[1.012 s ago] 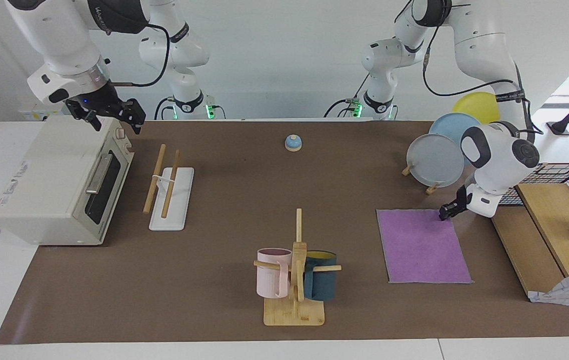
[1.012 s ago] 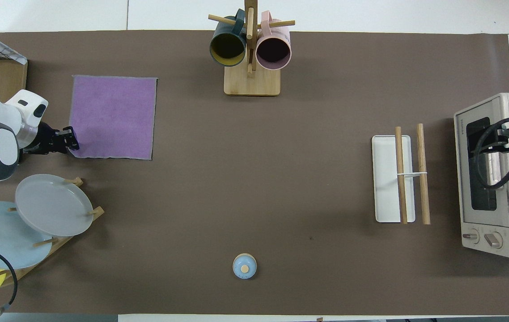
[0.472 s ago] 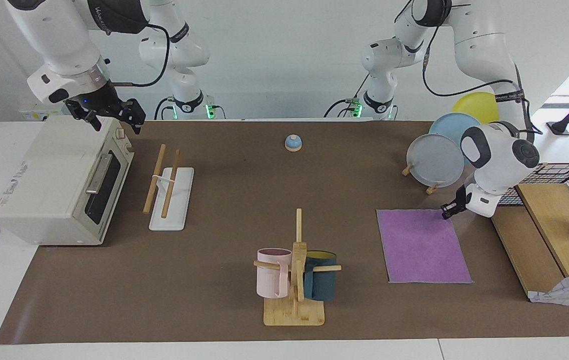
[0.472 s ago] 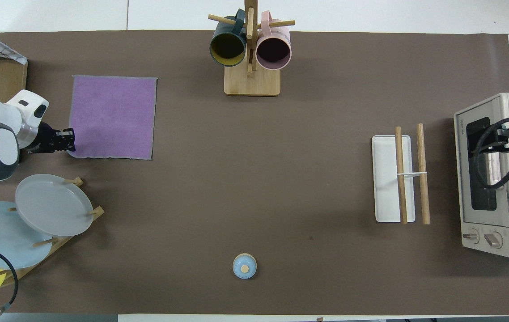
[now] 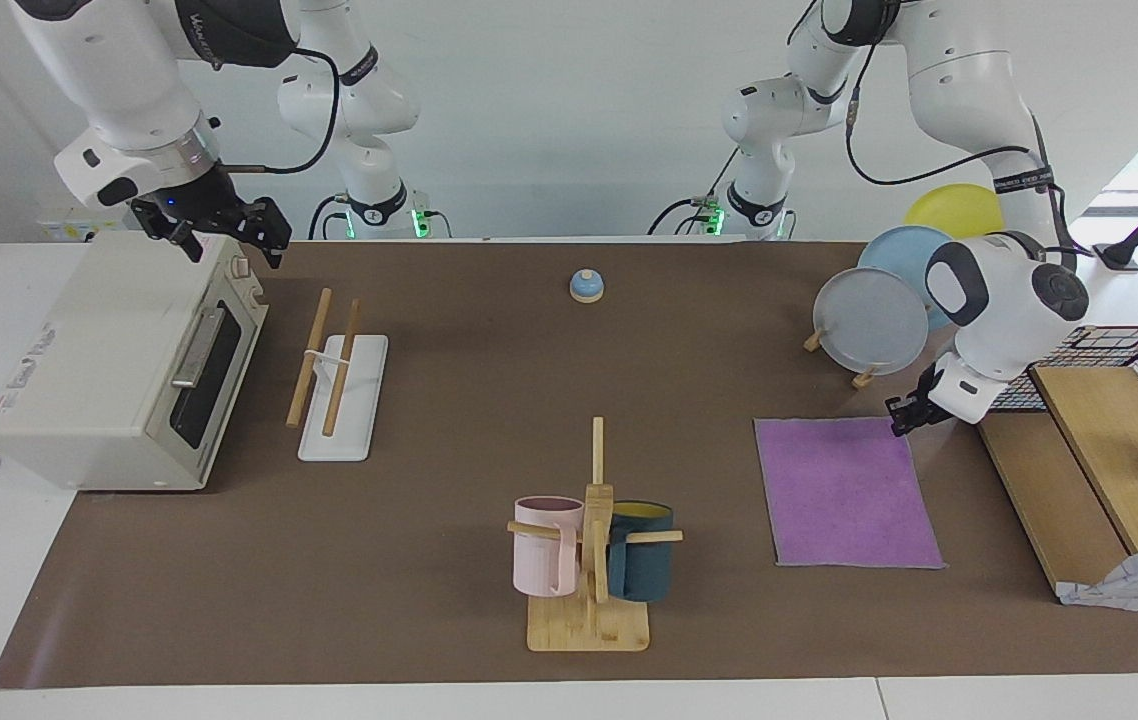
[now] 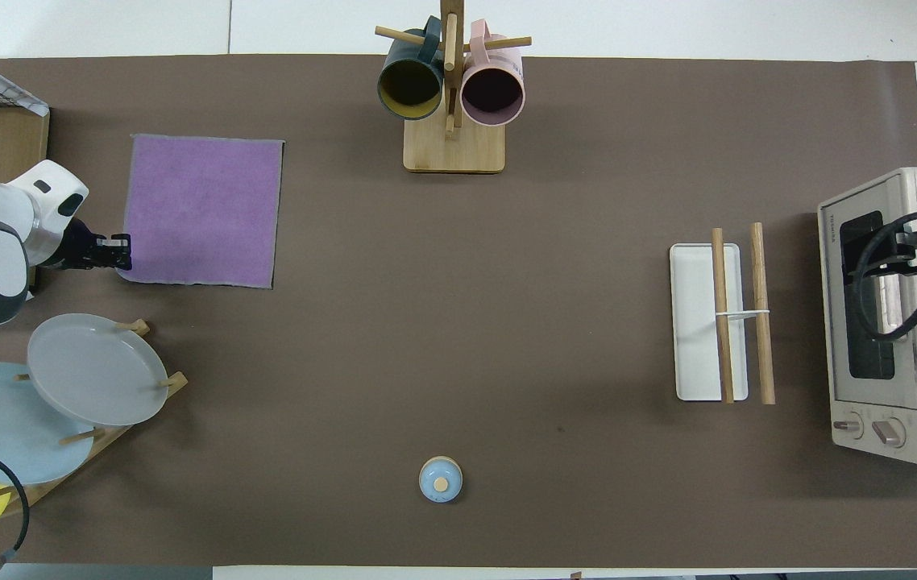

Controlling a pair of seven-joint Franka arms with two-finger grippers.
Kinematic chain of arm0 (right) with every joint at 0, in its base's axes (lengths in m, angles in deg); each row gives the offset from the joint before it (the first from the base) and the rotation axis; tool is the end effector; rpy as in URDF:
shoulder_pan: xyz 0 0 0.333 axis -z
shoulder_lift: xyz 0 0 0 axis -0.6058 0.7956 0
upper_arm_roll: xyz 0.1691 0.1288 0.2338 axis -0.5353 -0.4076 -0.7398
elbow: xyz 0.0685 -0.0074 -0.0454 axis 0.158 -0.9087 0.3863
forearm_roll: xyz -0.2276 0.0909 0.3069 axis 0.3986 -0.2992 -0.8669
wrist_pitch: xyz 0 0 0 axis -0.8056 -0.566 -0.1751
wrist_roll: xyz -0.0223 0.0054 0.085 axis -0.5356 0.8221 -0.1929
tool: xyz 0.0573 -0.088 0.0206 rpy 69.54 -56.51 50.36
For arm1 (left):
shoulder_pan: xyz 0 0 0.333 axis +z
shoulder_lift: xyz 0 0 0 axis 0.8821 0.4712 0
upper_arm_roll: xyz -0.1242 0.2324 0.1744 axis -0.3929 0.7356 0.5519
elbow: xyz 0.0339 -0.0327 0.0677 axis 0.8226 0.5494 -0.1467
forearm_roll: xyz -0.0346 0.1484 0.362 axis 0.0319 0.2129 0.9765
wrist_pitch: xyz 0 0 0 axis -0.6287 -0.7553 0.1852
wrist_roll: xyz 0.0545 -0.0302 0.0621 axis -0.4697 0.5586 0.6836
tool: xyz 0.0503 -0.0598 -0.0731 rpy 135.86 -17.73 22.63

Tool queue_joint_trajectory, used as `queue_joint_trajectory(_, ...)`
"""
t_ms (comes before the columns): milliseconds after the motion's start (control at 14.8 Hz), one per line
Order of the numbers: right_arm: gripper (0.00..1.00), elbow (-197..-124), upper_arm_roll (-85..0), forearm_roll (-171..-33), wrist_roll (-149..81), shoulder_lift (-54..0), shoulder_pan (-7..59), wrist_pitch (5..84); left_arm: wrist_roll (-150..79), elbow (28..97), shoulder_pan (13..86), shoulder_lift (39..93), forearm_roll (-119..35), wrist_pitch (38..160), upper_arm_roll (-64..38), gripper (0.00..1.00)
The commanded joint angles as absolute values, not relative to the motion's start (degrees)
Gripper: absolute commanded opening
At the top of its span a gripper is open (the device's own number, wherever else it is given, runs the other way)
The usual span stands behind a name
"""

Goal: Fold towel and hang on rack
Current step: 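Lift the towel edge with the left gripper and fold it over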

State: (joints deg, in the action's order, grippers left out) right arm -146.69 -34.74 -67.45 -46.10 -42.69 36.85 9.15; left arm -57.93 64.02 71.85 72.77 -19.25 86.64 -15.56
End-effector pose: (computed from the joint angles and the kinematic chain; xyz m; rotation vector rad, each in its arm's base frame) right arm 0.5370 -0.0068 0.6172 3.0602 -0.1115 -0.1967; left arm 0.6075 0.0487 0.3389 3.0735 -0.0233 -0.0163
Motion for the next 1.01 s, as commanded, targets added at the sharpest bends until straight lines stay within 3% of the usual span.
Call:
queue_joint_trajectory(0,1.0,-147.0,-34.7,-68.5,-44.8,-42.9,37.2,8.7,-59.7,62.3,68.8,69.5,-19.1,82.4,-15.5,0.0)
queue_joint_trajectory(540,1.0,-147.0,-34.7,-68.5,-44.8,-43.0,37.2,8.7,-59.7,64.7,50.4,65.4,-5.7,82.1,-15.6,0.0)
queue_joint_trajectory(877,1.0,-147.0,-34.7,-68.5,-44.8,-43.0,37.2,8.7,-59.3,71.8,48.4,64.8,-2.3,86.4,-15.5,0.0)
queue_joint_trajectory(945,1.0,-147.0,-34.7,-68.5,-44.8,-43.0,37.2,8.7,-58.9,72.3,48.4,64.8,-2.4,86.6,-15.6,0.06)
